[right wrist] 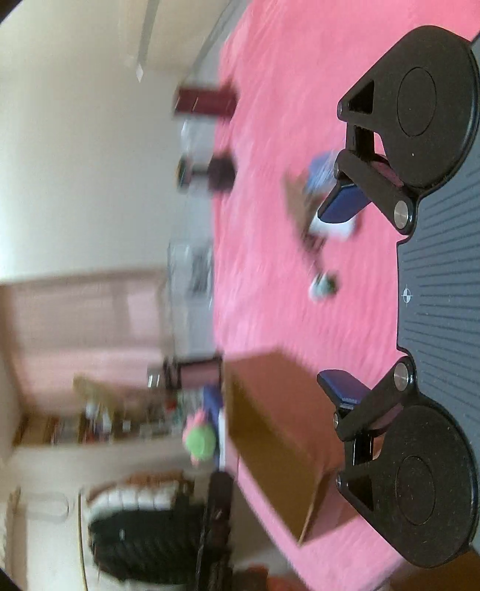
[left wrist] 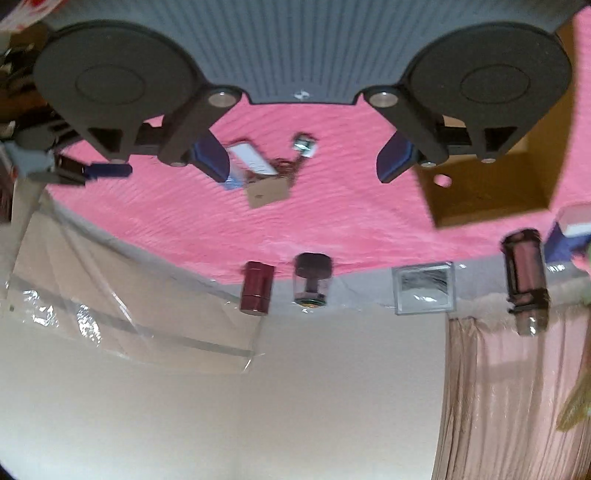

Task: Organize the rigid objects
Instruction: 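Move both open tools back over the remaining items on the blanket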

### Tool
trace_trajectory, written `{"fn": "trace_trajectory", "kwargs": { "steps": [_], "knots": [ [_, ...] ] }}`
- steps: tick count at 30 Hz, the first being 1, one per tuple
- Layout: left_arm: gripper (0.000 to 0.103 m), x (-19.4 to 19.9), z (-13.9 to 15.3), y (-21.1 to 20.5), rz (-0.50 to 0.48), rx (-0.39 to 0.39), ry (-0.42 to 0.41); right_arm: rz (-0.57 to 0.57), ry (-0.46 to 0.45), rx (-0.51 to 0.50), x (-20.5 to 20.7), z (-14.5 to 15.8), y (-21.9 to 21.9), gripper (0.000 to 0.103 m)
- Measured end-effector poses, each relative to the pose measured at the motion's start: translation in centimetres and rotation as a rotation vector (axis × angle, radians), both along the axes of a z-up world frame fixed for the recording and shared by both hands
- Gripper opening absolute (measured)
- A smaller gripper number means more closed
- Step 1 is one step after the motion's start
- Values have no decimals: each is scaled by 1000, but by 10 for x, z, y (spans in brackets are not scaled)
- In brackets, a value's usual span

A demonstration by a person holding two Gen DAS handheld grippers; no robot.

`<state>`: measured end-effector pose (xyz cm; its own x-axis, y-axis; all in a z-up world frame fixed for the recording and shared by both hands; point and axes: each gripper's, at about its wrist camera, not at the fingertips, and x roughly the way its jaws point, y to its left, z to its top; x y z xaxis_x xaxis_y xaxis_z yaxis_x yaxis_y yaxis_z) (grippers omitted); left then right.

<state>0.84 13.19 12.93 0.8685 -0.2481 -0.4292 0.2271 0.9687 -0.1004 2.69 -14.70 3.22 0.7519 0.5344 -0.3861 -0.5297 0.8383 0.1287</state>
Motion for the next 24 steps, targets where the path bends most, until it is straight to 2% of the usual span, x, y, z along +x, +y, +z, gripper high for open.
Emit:
{"fn": "trace_trajectory", "kwargs": {
  "steps": [4,9,15,24],
  "knots": [
    [88,6,-20,-35,3,-40,20,-132,28,-22,-6,-18,-40,85],
    [88,16,-47,-72,21,-14,33,-244,45,-21,-8,-33,-81,85],
    [88,38,-74,-100,-6,47,61,-286,98,-1,3,-53,-109,85],
    [88,69,-100,-127,-29,103,96,-328,133,-10,39,-79,-115,85]
  ]
}}
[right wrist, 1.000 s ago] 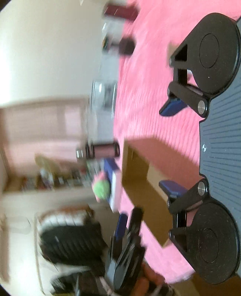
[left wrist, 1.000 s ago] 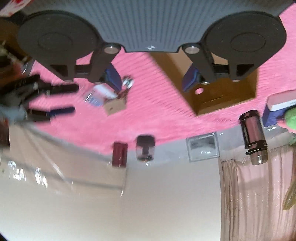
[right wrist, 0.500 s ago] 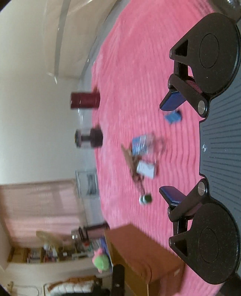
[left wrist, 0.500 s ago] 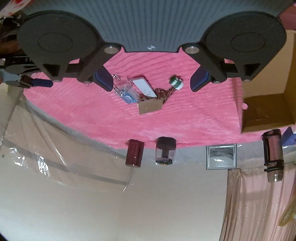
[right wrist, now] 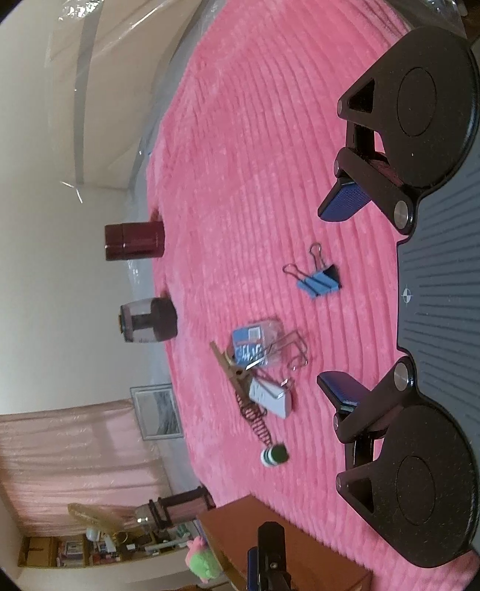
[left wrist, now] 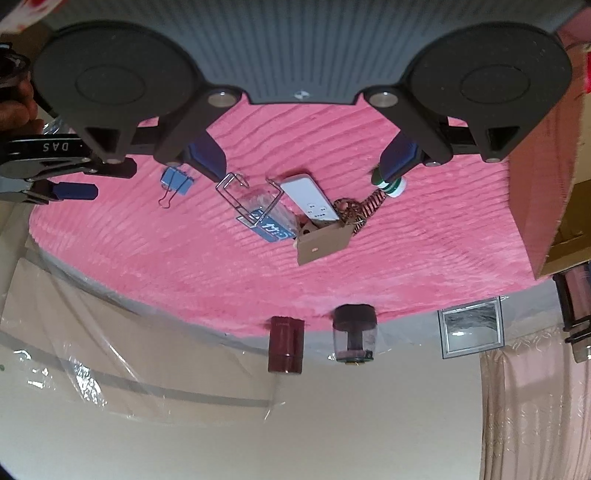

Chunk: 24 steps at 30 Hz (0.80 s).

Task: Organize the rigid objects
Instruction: 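Move both open tools back over the remaining items on the blanket, then grasp the blue binder clip with the right tool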

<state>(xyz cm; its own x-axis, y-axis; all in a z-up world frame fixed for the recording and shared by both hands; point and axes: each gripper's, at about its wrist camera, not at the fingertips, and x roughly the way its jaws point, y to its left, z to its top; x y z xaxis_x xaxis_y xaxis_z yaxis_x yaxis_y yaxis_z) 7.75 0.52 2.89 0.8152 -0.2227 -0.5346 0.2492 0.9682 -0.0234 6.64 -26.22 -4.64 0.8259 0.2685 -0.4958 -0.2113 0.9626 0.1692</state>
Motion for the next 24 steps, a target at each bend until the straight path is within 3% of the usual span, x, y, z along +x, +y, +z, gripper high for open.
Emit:
{"fn": "trace_trajectory", "kwargs": {
  "steps": [9,19,24],
  "knots": [
    [88,32,-23,-10,-11,9,42,0,41,19,39,-26,-2,84],
    [88,60,-39,-17,-24,7,57,-37,139,140,83,-48,-13,64],
    [88,66,-45,-19,-28,1,69,-67,160,217,93,-58,-23,61]
  ]
}}
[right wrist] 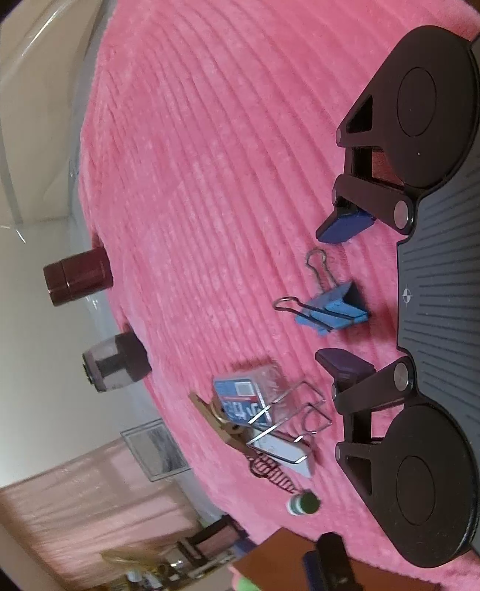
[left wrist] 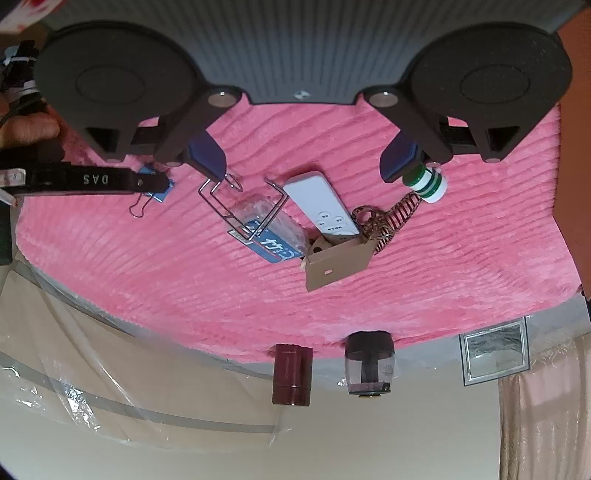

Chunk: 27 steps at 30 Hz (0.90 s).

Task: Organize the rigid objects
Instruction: 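Grasp the blue binder clip with the right tool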

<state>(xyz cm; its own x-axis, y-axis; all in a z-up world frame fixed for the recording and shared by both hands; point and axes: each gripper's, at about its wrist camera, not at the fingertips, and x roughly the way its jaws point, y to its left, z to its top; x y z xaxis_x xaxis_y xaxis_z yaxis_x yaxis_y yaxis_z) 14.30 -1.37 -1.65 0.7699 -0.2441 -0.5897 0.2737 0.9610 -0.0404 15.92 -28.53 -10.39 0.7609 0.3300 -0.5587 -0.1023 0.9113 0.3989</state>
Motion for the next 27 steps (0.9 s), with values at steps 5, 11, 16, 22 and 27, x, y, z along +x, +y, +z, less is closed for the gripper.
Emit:
{"fn": "trace_trajectory", "kwargs": {
  "steps": [5,11,16,22,27],
  "knots": [
    [88,2,-5,-3,-5,-1,12,-20,-10,91,8,-5,-10,61],
    [88,1,-6,-4,-5,-1,8,-8,10,165,7,-2,-20,42],
    [87,2,-6,-9,-28,6,1,-7,1,180,-4,1,-19,41],
    [87,4,-6,-17,-55,17,-6,32,-96,57,-18,18,-3,40],
    [87,7,-6,-23,-96,26,-17,67,-190,-98,-25,32,11,40]
  ]
}}
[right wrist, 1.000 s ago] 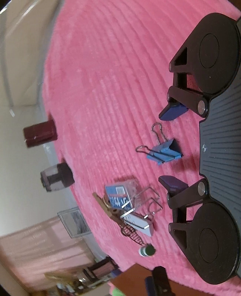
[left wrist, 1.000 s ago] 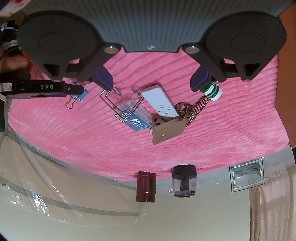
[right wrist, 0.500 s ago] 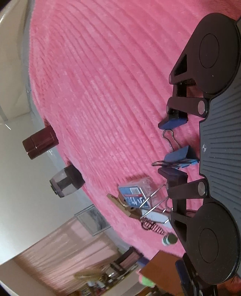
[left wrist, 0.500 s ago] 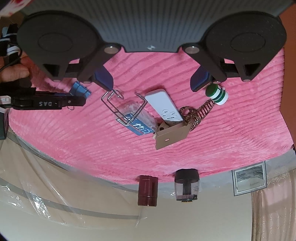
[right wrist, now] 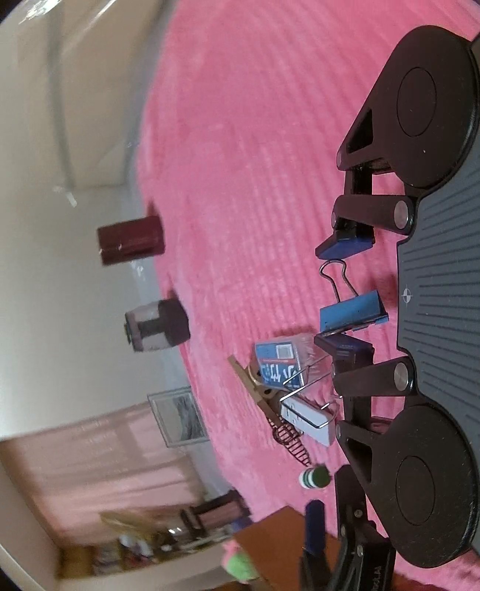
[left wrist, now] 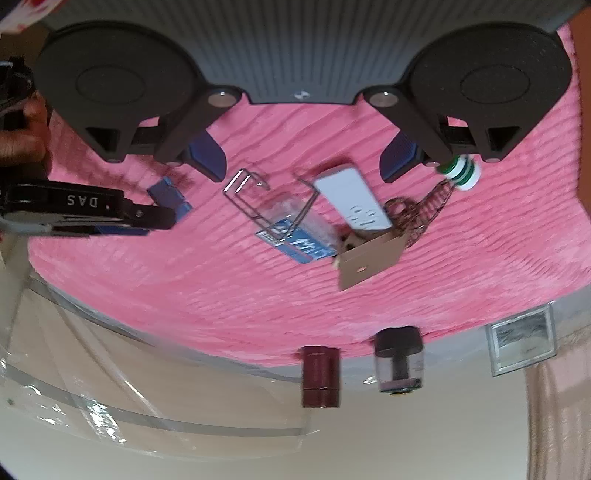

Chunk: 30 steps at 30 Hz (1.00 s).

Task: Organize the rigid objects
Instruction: 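Grasp the blue binder clip with the right tool, then grasp the silver wire rack with the left tool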

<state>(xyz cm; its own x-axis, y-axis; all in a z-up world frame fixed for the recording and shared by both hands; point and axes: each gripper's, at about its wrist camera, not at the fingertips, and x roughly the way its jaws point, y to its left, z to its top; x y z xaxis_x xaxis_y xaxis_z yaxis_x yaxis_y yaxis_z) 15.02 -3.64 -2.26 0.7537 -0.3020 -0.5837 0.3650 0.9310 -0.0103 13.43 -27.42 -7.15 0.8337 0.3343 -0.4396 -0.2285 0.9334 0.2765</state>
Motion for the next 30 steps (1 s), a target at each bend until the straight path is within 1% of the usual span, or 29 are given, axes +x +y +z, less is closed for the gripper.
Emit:
{"fn": "trace_trajectory", "kwargs": {
  "steps": [3,7,10,14,15,16,17,19,21,29,30],
  "knots": [
    [87,3,0,-10,-58,19,-24,1,-19,-38,1,0,2,40],
    [83,13,-4,-26,-132,61,-49,-18,-18,-37,5,-1,-3,40],
    [82,23,-12,-39,-158,117,-69,-24,-11,-43,9,-1,-5,40],
    [82,33,-28,-55,-193,222,-94,-34,-6,-47,10,0,-10,40],
    [81,35,-31,-58,-200,246,-101,-35,-4,-47,10,-1,-11,40],
    [76,36,-35,-61,-209,272,-108,-37,0,-48,11,-1,-11,40],
    [74,37,-38,-63,-213,292,-112,-38,1,-48,12,-1,-12,40],
    [72,37,-43,-68,-220,330,-127,-39,3,-48,12,-2,-13,40],
    [68,36,-46,-71,-226,359,-144,-39,6,-49,13,-3,-13,40],
    [65,34,-52,-79,-244,449,-185,-33,8,-52,14,-2,-10,40],
    [64,33,-52,-80,-239,449,-195,-35,8,-51,13,-1,-10,40]
  ]
}}
